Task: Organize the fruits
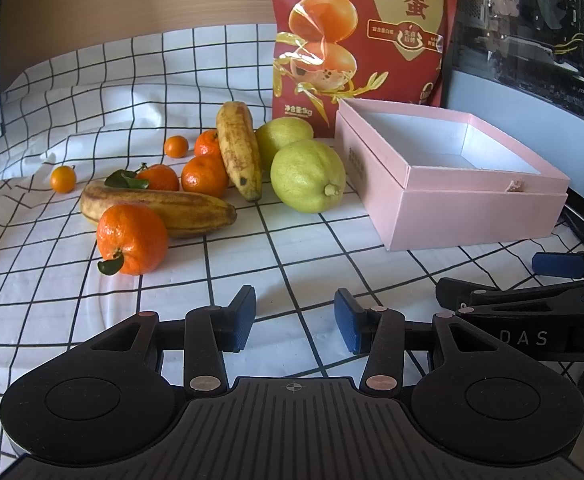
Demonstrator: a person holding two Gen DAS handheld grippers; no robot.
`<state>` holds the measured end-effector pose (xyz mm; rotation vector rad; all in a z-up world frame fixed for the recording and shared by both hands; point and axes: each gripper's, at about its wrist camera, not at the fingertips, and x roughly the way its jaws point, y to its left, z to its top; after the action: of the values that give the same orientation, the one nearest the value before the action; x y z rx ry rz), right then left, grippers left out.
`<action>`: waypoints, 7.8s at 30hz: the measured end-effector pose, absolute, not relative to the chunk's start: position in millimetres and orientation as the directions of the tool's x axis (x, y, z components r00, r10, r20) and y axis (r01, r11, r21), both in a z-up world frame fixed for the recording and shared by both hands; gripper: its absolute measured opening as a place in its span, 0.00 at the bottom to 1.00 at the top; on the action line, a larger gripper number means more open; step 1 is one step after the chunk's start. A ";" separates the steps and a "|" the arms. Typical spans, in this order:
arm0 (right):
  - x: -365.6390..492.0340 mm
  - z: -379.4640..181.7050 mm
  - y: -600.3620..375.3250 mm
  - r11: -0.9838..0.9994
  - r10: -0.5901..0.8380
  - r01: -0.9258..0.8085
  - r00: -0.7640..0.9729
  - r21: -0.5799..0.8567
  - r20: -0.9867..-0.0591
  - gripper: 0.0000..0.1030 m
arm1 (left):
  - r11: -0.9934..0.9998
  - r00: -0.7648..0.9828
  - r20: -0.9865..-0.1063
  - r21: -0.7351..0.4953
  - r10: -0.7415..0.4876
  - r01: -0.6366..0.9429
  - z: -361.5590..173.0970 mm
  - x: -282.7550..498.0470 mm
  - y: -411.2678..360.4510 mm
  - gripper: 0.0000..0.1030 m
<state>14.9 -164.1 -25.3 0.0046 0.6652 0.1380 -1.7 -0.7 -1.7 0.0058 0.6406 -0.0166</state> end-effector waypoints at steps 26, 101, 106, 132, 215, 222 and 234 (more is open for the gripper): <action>25.3 -19.9 -149.4 0.993 0.102 -0.103 0.597 0.049 -0.796 1.00 | 0.990 0.789 -0.610 -0.141 -0.076 -0.013 64.2 2.2 95.6 0.48; 31.8 35.6 -36.9 0.730 0.263 -0.681 0.359 -0.059 -0.896 0.57 | 0.930 0.740 -0.619 -0.368 -0.262 0.021 47.5 4.5 138.1 0.47; 29.1 34.3 -45.4 0.775 0.284 -0.631 0.378 -0.022 -0.881 0.57 | 0.946 0.740 -0.635 -0.323 -0.223 0.008 45.4 8.4 144.6 0.47; -2.4 30.7 -71.3 0.867 0.288 -0.498 0.514 -0.007 -0.808 0.61 | 0.973 0.687 -0.704 -0.231 -0.181 0.019 24.9 62.8 127.1 0.52; 118.9 22.8 -188.2 0.874 0.484 -0.340 0.538 0.347 -0.691 0.59 | 0.857 0.213 -0.958 -0.058 -0.192 0.511 64.8 260.7 -77.8 0.51; 112.0 27.2 -185.4 0.885 0.463 -0.327 0.551 0.330 -0.694 0.59 | 0.850 0.183 -0.973 -0.025 -0.142 0.526 66.5 263.2 -92.2 0.51; 104.3 34.3 -186.0 0.895 0.446 -0.306 0.588 0.325 -0.675 0.60 | 0.886 0.467 -0.765 -0.293 -0.443 0.360 120.1 226.0 -12.3 0.47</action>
<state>104.2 -186.0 34.3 0.1810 0.8343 0.4407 226.0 -12.3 120.1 -0.0954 0.9666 -0.4934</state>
